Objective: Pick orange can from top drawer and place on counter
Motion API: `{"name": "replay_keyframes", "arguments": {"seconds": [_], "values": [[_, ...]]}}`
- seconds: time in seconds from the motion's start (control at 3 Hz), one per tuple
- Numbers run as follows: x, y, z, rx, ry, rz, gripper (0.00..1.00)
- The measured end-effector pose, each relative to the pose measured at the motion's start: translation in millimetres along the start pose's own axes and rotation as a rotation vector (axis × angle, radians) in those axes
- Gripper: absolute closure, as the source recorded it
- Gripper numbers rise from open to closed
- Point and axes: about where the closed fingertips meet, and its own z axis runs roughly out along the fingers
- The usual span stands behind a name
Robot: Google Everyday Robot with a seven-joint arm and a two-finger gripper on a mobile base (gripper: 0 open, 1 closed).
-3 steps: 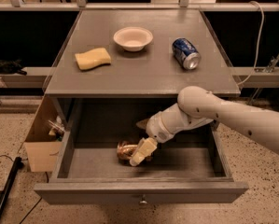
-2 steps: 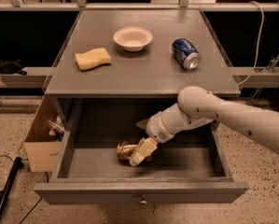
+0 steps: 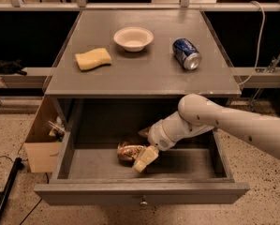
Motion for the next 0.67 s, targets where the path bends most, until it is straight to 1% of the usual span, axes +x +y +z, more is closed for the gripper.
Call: {"name": "replay_keyframes", "arguments": {"seconds": [0.33,0.67], "values": [[0.0,0.0,0.0,0.0,0.0,0.0,0.27],[0.0,0.0,0.0,0.0,0.0,0.0,0.5]]}}
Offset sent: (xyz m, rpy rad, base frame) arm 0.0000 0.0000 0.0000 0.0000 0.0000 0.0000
